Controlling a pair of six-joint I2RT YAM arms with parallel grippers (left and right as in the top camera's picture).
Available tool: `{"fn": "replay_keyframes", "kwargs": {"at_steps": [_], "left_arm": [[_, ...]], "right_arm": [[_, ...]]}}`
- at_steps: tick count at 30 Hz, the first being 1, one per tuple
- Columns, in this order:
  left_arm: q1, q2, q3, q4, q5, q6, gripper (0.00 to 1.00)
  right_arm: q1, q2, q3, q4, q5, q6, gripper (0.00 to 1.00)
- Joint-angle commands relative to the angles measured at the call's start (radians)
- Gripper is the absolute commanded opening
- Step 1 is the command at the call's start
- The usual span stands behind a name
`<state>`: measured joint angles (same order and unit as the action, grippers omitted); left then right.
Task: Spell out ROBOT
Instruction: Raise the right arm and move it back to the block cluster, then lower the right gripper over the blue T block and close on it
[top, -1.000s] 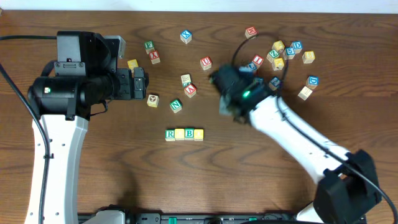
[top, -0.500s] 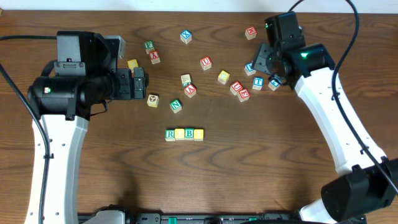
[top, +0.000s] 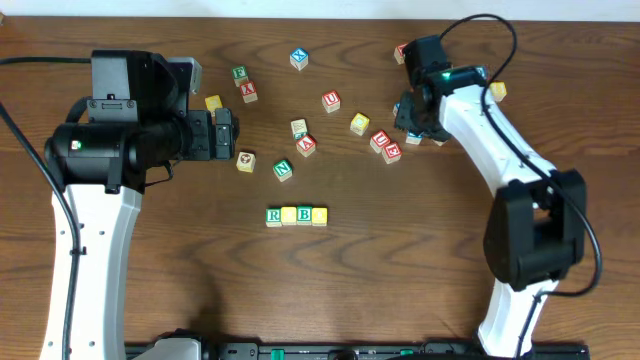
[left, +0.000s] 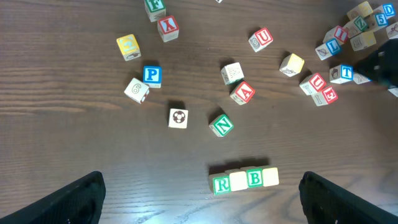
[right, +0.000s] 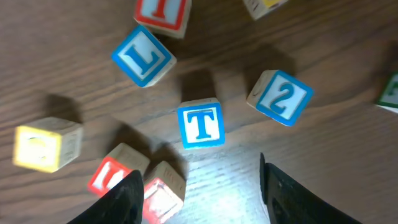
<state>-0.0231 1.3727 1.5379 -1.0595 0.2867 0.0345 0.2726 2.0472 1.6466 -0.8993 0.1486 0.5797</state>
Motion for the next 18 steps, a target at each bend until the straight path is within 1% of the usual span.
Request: {"fn": "replay_keyframes", "kwargs": {"at_steps": [1, 8, 18], "left_arm": [[0.003, 0.0, 0.018, -0.003, 0.008, 0.018, 0.98], [0.003, 0.0, 0.018, -0.003, 0.008, 0.018, 0.98], [0.003, 0.0, 0.018, -0.003, 0.008, 0.018, 0.98]], "right_arm": [[-0.005, 0.034, 0.012, 0.003, 0.003, -0.013, 0.56], [-0.005, 0.076, 0.012, 0.003, 0.025, -0.017, 0.56], [-0.005, 0.087, 0.01, 0.023, 0.037, -0.047, 0.56]]}}
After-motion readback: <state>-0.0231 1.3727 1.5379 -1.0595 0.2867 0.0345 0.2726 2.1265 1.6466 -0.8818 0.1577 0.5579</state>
